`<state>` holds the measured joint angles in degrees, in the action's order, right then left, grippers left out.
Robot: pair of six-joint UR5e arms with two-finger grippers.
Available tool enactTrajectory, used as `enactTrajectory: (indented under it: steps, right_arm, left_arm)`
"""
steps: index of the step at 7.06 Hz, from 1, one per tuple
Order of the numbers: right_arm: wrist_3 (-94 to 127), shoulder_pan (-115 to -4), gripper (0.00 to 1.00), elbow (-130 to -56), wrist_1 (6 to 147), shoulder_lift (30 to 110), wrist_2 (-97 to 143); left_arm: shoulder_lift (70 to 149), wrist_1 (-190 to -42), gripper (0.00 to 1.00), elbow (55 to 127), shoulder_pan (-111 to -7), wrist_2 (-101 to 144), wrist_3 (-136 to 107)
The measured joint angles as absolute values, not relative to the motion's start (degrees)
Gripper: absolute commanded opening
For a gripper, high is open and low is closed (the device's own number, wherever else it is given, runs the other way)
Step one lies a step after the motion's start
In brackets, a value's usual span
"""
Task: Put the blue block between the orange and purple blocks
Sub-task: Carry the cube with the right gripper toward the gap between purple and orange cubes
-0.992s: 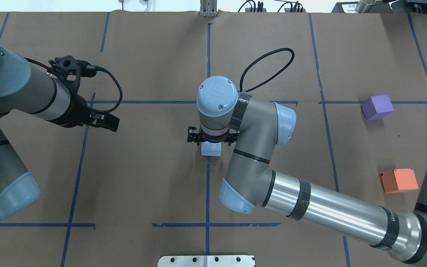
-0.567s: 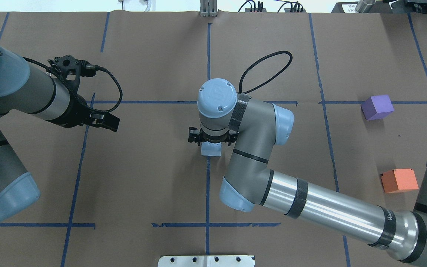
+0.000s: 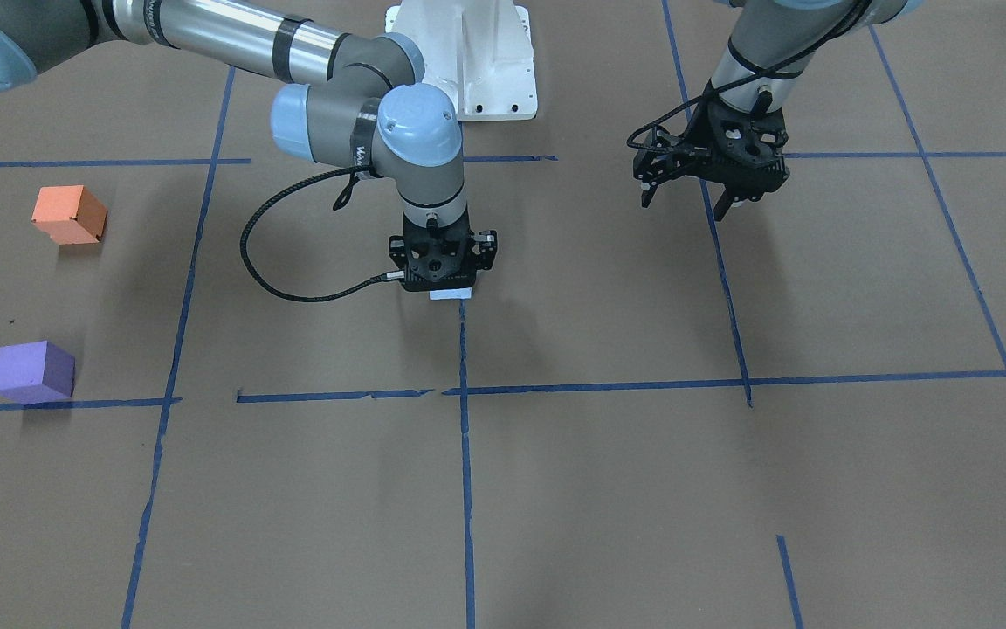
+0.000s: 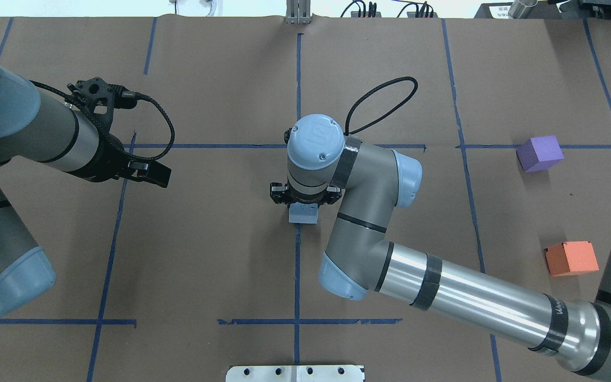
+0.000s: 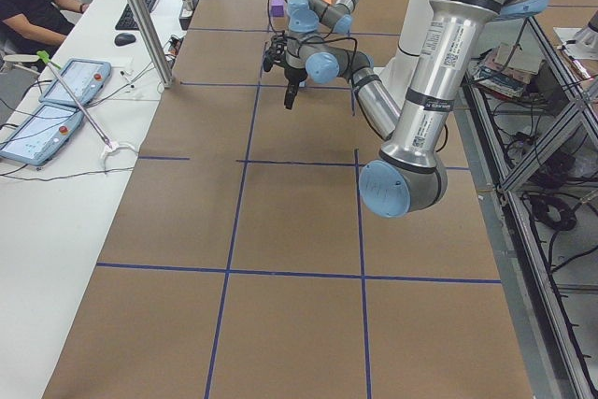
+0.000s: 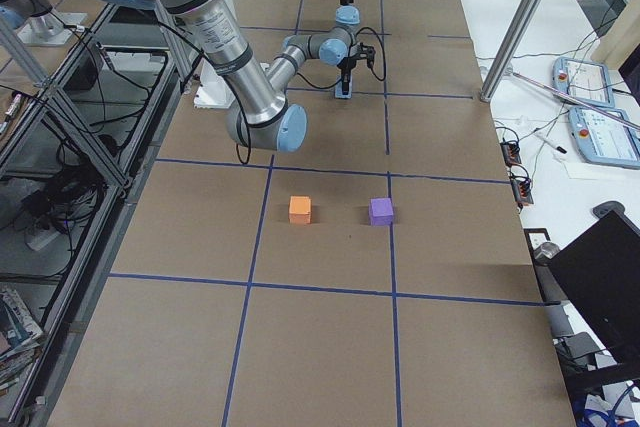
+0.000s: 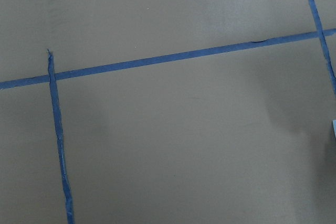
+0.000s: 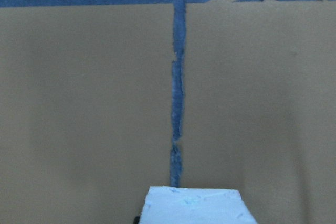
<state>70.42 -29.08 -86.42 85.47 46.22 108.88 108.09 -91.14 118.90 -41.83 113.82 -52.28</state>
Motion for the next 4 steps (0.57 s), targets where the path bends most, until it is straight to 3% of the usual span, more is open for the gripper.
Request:
enactTrajectory:
  steps: [2,4]
  right_arm:
    - [68.1,-33.5,0.12,-99.0,89.2,56.1,111.6]
    - [60.1,-40.4,0.12,-106.7,89.5,68.0,115.1]
  left_arm:
    - [108.0,-91.1,1.0,118.9,-41.9,113.8,-52.3]
    - [108.0,-91.1,1.0,118.9,-41.9,113.8,-52.2]
